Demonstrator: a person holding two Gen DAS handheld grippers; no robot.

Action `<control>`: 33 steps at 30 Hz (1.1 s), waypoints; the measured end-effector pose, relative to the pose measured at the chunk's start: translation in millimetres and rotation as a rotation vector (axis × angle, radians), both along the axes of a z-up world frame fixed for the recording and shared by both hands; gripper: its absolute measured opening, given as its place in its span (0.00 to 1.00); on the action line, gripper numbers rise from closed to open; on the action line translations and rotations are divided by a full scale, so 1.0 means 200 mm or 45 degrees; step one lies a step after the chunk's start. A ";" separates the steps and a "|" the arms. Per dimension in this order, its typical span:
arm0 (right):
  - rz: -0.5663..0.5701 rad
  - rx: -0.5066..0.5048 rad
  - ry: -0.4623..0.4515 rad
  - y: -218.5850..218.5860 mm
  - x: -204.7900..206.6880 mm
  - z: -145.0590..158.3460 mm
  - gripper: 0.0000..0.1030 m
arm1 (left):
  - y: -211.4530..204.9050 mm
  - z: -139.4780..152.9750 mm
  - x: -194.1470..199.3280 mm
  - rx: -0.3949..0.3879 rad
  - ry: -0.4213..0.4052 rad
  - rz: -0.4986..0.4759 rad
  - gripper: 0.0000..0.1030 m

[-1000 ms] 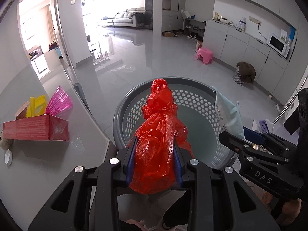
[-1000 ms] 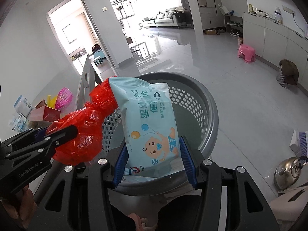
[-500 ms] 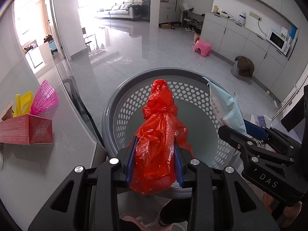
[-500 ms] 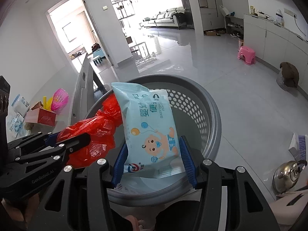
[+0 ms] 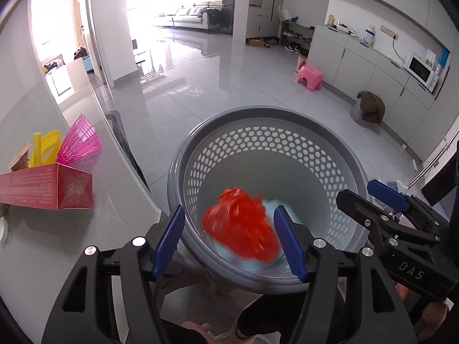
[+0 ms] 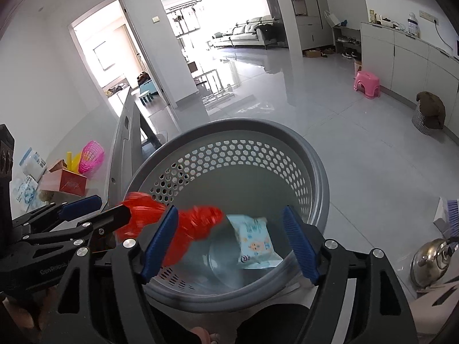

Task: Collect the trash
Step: 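Carry both items over the grey basket and open both tools to drop them, then withdraw both tools from the basket back toward the table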

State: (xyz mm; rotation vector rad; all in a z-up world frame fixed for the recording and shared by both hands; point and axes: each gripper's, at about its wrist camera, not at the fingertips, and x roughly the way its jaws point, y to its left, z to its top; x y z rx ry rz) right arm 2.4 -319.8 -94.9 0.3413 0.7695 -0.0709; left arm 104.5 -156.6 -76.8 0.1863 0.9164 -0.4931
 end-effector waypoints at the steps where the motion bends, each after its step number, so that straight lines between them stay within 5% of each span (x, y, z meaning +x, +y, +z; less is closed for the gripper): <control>1: 0.000 0.000 0.001 0.00 0.00 0.00 0.71 | 0.00 0.00 0.00 0.002 0.002 0.005 0.64; 33: 0.053 0.007 -0.054 0.12 -0.11 0.13 0.75 | 0.21 0.11 -0.15 -0.035 -0.066 0.052 0.74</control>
